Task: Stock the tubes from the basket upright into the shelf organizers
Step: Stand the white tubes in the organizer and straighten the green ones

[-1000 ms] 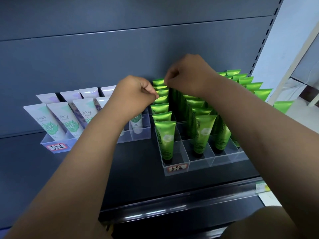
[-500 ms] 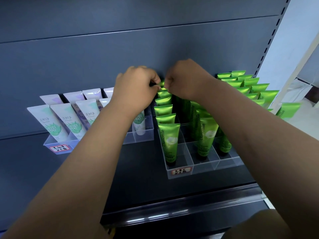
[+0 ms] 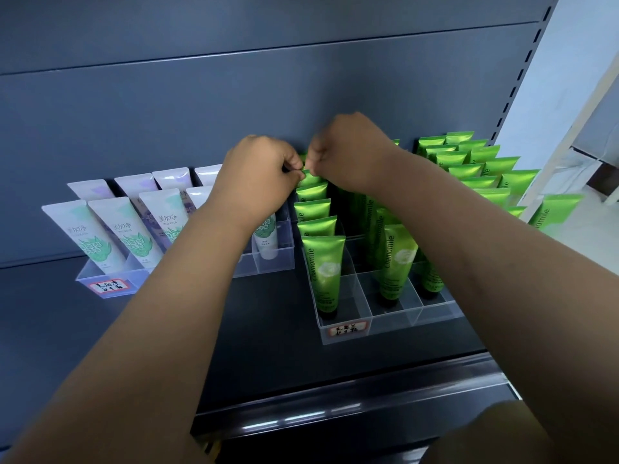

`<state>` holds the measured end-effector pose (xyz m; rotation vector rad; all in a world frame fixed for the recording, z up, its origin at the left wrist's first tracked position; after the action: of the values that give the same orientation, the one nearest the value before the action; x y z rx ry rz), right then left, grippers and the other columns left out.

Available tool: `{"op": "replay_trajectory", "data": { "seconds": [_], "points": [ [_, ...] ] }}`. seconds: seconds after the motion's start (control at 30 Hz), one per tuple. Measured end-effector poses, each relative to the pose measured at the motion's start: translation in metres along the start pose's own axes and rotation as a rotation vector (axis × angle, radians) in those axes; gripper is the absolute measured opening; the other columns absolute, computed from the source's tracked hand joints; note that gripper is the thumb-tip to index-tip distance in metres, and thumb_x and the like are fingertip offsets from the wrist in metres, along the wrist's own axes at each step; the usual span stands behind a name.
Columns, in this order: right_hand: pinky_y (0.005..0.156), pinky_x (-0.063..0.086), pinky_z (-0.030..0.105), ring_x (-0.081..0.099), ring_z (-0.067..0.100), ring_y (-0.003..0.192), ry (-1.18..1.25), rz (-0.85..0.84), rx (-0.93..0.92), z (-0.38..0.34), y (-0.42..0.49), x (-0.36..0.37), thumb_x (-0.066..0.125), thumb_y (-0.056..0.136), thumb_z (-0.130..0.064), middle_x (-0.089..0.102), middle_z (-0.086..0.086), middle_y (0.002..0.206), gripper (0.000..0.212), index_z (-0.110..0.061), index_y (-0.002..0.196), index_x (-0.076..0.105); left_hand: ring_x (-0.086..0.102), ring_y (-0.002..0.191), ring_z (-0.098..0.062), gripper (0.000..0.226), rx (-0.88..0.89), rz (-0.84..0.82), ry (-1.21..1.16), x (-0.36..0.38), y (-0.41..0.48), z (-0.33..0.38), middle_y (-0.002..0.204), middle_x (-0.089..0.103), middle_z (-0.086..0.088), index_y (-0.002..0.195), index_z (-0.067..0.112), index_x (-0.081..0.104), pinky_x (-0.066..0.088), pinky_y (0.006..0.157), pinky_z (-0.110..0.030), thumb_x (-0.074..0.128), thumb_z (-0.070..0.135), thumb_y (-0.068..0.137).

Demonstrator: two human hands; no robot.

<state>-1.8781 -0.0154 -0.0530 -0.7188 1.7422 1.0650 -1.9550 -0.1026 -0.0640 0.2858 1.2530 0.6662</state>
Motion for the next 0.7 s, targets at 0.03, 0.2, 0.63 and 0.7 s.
{"op": "replay_trajectory", "data": {
  "seconds": [0.03, 0.2, 0.63, 0.7],
  "points": [
    [0.092, 0.054, 0.038, 0.066, 0.022, 0.102, 0.017, 0.009, 0.000, -0.0004, 0.0005, -0.0002, 0.066, 0.084, -0.024, 0.074, -0.003, 0.098, 0.014, -0.030, 0.088, 0.078, 0.062, 0.086, -0.028, 0.005, 0.003, 0.008, 0.012, -0.0002, 0.0005, -0.0006, 0.085, 0.074, 0.004, 0.085, 0.023, 0.078, 0.053, 0.082, -0.042, 0.075, 0.023, 0.081],
    [0.089, 0.055, 0.036, 0.066, 0.016, 0.095, 0.064, 0.028, 0.005, 0.0014, 0.0009, -0.0006, 0.069, 0.084, -0.023, 0.060, -0.009, 0.076, 0.012, -0.031, 0.084, 0.077, 0.059, 0.089, -0.030, 0.004, -0.004, 0.003, 0.052, -0.0033, 0.0013, -0.0051, 0.070, 0.058, 0.011, 0.085, 0.023, 0.080, 0.051, 0.082, -0.040, 0.077, 0.021, 0.081],
    [0.087, 0.052, 0.027, 0.069, 0.017, 0.097, 0.047, 0.024, -0.020, 0.0024, -0.0020, 0.0007, 0.069, 0.083, -0.020, 0.077, -0.002, 0.097, 0.016, -0.029, 0.090, 0.080, 0.065, 0.091, -0.031, 0.005, 0.005, -0.036, 0.102, 0.0065, 0.0045, -0.0024, 0.086, 0.075, -0.003, 0.085, 0.023, 0.080, 0.053, 0.082, -0.043, 0.076, 0.021, 0.082],
    [0.090, 0.052, 0.029, 0.068, 0.018, 0.099, 0.038, 0.012, -0.021, 0.0016, -0.0031, 0.0012, 0.068, 0.083, -0.018, 0.076, -0.001, 0.098, 0.018, -0.028, 0.091, 0.080, 0.066, 0.089, -0.030, 0.005, -0.006, -0.027, 0.090, 0.0052, 0.0037, -0.0042, 0.084, 0.075, 0.000, 0.084, 0.024, 0.079, 0.054, 0.082, -0.043, 0.075, 0.023, 0.081]
  ]
}}
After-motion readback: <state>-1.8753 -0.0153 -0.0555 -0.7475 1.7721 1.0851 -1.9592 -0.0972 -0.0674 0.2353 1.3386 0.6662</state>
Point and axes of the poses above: each hand's wrist, its own y-axis towards the middle knuckle, its own x-axis out of the palm, z = x × y, the point moved 9 cm from there along y, towards the middle knuckle
